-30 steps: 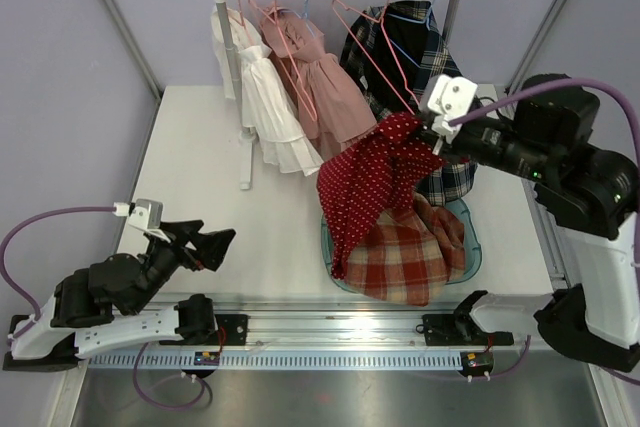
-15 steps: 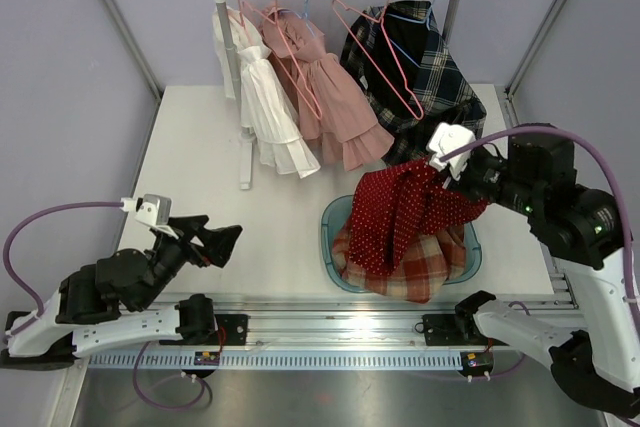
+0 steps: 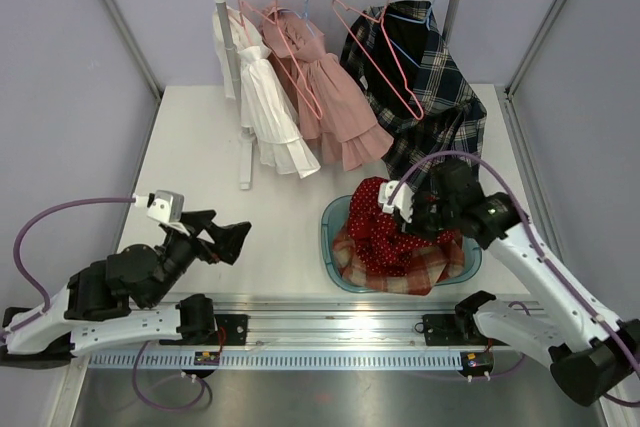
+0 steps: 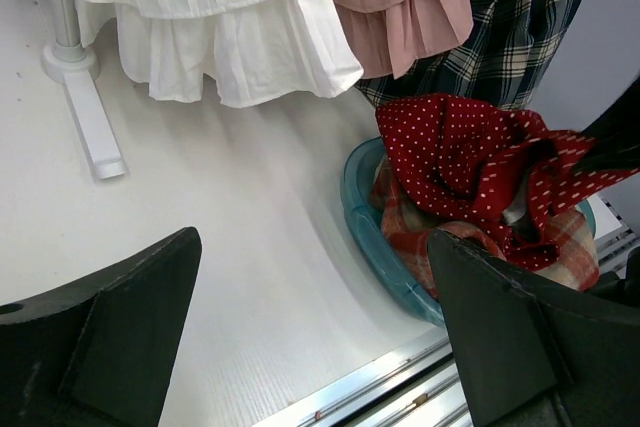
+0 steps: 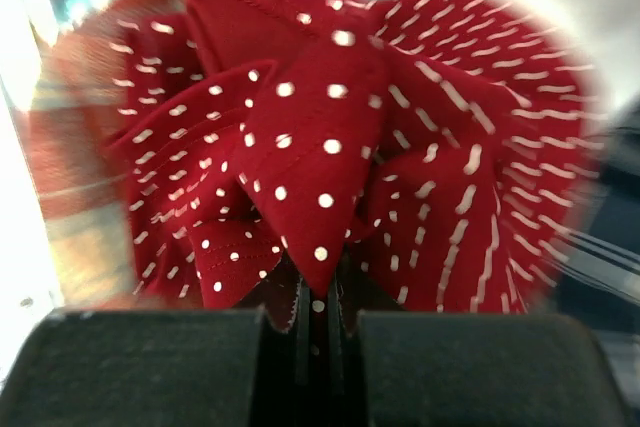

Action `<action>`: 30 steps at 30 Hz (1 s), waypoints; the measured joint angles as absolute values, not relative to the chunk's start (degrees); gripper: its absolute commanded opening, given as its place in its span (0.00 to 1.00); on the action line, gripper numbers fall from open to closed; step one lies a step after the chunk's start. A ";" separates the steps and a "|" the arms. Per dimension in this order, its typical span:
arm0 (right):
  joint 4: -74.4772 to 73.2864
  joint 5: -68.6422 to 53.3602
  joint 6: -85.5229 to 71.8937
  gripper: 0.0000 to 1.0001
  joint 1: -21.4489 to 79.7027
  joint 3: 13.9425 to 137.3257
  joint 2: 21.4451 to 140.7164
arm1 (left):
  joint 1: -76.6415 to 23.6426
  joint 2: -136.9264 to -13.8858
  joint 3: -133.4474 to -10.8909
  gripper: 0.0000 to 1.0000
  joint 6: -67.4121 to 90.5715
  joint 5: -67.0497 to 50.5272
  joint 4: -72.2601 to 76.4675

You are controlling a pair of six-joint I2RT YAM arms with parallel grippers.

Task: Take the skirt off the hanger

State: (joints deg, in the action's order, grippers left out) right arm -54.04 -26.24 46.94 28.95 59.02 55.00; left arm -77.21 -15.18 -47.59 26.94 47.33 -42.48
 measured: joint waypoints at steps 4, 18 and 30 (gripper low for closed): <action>-44.07 -25.54 47.83 0.01 28.91 46.09 60.01 | -77.21 -16.60 -47.27 0.99 26.11 47.07 -41.01; -35.09 -26.50 53.54 0.36 28.86 38.85 67.92 | -77.21 -21.39 -43.42 0.99 23.79 44.88 -35.53; -46.85 -24.93 49.15 0.85 28.86 55.07 58.70 | -77.21 -21.41 -42.28 0.99 23.51 43.90 -34.09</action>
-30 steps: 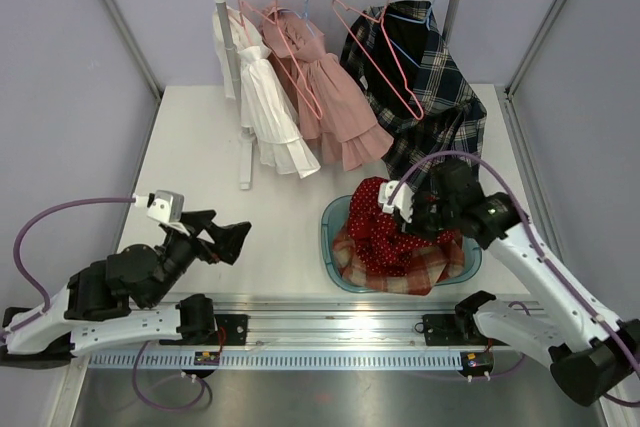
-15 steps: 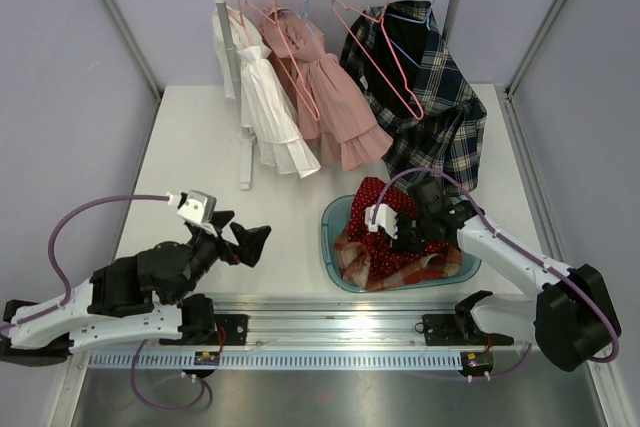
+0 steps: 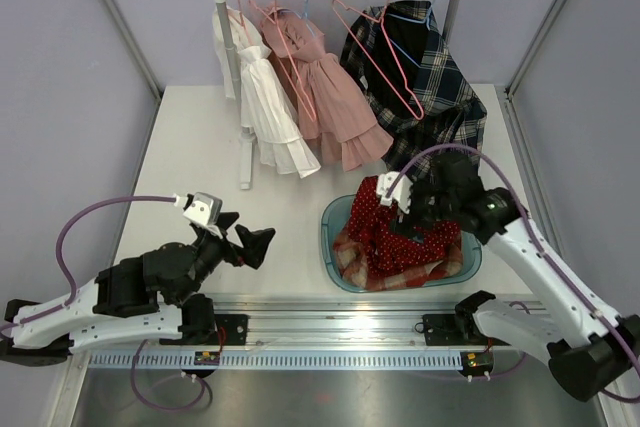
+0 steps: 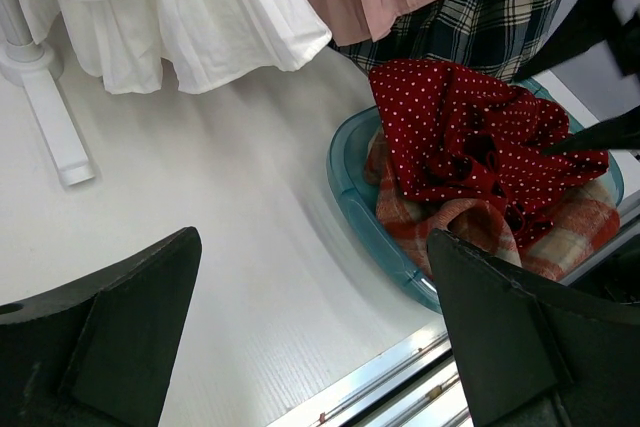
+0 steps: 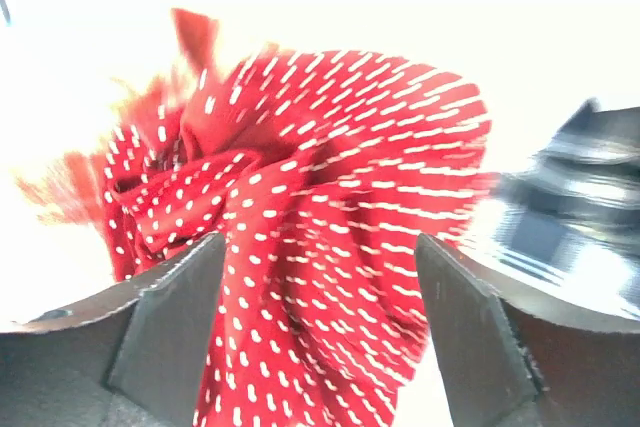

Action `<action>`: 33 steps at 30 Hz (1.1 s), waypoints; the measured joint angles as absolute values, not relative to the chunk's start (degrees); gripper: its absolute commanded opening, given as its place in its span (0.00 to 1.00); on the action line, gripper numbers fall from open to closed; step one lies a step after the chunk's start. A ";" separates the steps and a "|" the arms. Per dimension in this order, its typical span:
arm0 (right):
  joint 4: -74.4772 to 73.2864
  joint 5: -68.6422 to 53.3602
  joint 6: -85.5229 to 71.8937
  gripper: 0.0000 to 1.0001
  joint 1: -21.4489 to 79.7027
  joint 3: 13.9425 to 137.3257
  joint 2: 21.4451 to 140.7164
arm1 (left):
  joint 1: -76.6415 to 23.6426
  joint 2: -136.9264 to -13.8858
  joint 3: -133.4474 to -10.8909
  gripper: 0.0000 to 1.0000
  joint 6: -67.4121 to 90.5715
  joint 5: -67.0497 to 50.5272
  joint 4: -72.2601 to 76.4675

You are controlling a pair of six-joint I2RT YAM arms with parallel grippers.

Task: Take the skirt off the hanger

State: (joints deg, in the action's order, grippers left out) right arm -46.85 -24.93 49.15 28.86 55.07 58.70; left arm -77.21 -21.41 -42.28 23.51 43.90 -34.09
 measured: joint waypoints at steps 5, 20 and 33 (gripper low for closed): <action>-49.30 -20.38 40.66 0.99 28.84 67.05 53.43 | -77.21 -21.47 -42.33 0.99 23.51 44.29 -34.17; -35.77 11.90 13.74 0.99 16.99 66.81 49.82 | -75.29 -35.24 -55.11 0.99 23.94 59.18 -40.82; -22.98 35.22 10.90 1.00 14.92 57.60 46.04 | -37.52 -44.27 -59.37 0.99 18.70 29.41 -33.47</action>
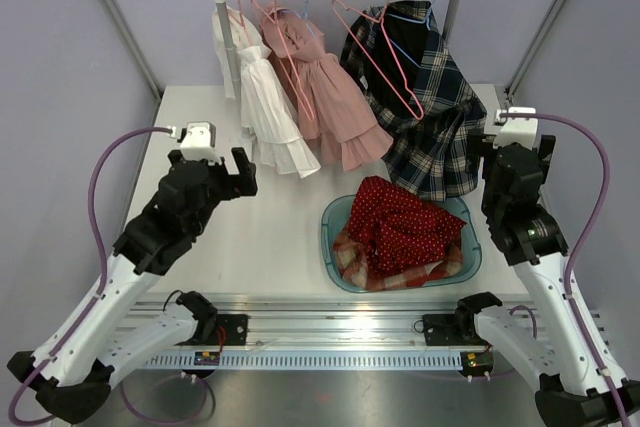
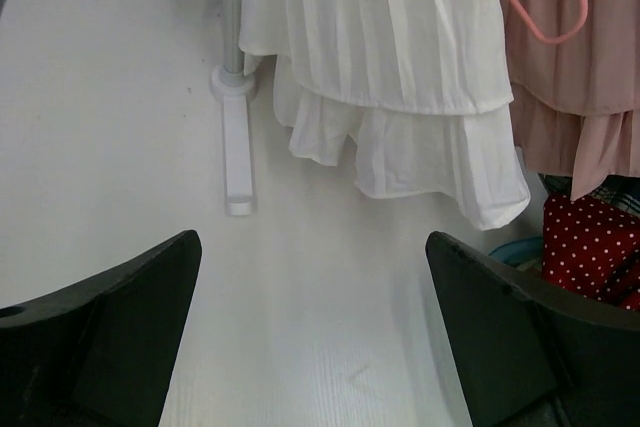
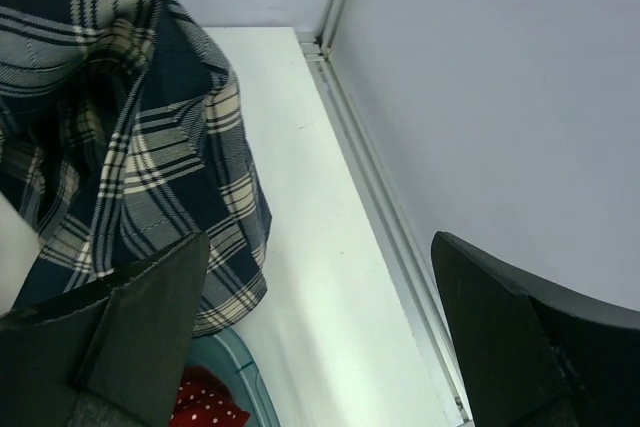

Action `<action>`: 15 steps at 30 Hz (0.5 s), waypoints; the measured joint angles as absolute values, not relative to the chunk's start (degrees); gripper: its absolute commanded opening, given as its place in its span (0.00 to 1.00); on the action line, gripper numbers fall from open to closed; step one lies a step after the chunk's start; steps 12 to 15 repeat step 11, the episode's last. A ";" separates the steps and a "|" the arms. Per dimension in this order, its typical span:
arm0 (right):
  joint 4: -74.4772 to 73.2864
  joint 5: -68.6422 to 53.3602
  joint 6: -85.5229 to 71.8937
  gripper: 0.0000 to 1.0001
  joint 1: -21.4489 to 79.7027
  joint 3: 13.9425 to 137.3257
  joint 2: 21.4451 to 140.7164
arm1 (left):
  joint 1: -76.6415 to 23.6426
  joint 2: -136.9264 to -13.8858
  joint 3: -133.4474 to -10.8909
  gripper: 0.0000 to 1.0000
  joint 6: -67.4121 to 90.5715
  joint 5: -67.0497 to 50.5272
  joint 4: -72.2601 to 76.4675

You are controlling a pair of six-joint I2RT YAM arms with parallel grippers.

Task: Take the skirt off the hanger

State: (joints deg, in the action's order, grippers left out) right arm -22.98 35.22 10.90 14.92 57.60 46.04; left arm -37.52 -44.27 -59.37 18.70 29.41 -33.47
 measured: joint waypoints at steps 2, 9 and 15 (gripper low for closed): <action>-21.82 36.47 11.03 1.00 14.81 56.53 45.32 | -34.02 -45.12 -58.33 0.99 18.59 24.49 -32.51; -21.21 37.10 10.72 0.99 14.39 55.42 44.97 | -24.88 -44.18 -56.64 0.99 18.39 15.16 -30.00; -21.21 37.06 10.59 0.99 14.22 55.44 45.04 | -24.10 -43.59 -56.03 0.99 18.20 14.28 -29.67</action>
